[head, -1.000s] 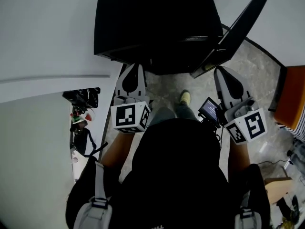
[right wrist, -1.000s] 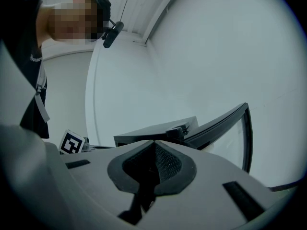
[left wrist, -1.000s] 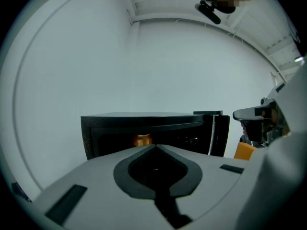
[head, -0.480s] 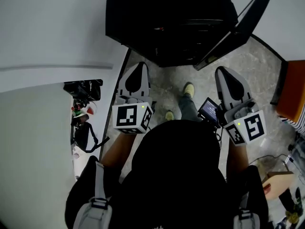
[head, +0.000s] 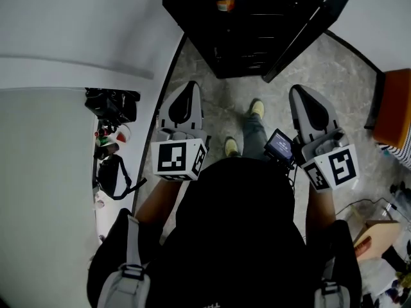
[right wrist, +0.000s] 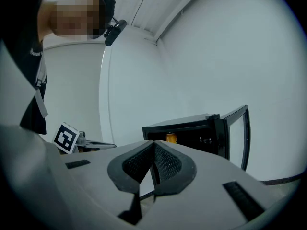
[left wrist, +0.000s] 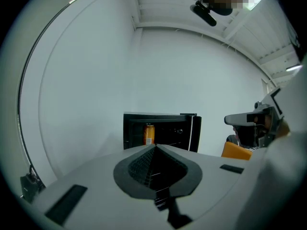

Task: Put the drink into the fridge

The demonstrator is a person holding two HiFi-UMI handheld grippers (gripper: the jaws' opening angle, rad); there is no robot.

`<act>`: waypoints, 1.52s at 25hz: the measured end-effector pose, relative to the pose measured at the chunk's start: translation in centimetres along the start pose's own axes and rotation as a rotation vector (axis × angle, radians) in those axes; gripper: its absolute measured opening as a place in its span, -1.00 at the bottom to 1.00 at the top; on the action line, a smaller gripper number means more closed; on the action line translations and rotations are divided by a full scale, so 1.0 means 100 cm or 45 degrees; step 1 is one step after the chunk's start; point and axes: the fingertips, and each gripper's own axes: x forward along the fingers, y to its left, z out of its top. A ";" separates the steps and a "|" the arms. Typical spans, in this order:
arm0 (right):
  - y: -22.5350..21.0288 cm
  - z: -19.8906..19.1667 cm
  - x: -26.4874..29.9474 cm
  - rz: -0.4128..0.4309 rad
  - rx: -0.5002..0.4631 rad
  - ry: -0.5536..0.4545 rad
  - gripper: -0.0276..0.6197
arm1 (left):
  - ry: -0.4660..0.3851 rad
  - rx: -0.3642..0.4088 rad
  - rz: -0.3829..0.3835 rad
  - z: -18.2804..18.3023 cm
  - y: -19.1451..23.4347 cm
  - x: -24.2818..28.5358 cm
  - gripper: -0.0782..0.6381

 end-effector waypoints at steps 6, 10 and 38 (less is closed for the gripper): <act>0.040 -0.005 -0.040 -0.034 -0.016 -0.024 -0.87 | -0.043 0.005 -0.023 -0.002 -0.008 -0.050 -0.76; 0.067 -0.012 -0.062 -0.043 -0.037 -0.028 -0.87 | -0.064 0.007 -0.042 -0.005 -0.015 -0.084 -0.76; 0.095 -0.014 -0.109 -0.114 -0.091 -0.024 -0.87 | -0.089 -0.052 -0.148 0.001 -0.062 -0.133 -0.76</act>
